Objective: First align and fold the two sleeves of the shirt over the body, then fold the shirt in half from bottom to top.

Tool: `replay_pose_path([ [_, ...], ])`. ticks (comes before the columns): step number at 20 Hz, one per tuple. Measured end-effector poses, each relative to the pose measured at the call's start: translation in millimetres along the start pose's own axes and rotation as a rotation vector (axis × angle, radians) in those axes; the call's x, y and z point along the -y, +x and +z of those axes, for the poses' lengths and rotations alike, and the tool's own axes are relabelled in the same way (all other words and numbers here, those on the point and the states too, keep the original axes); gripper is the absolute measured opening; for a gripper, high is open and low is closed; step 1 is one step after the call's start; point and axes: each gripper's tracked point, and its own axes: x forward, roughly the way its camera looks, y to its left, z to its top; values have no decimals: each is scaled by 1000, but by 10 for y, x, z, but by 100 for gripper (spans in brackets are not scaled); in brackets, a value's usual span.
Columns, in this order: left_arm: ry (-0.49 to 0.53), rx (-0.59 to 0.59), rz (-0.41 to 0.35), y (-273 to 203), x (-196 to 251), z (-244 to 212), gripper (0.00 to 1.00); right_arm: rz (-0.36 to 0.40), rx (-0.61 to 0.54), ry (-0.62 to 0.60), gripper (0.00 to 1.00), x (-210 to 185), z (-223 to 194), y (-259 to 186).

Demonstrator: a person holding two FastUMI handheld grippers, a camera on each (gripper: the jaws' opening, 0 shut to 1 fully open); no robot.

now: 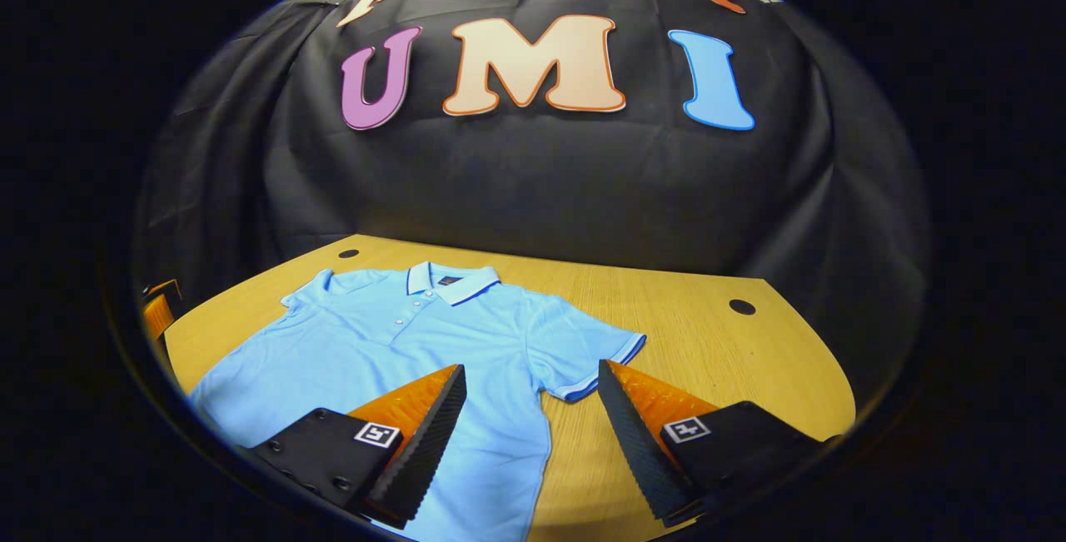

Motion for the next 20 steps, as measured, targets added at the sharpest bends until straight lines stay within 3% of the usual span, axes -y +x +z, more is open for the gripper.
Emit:
replay_pose_path([
  [3,-16,-6,1,-1,-19,-6,95,-4,-70,22,98,154,30,339],
  [12,-27,-14,15,30,-141,-6,95,-156,-228,106,99,715,-216,1208],
  [20,-44,-27,24,54,-210,-33,95,-205,-289,93,97,910,-498,1349],
])
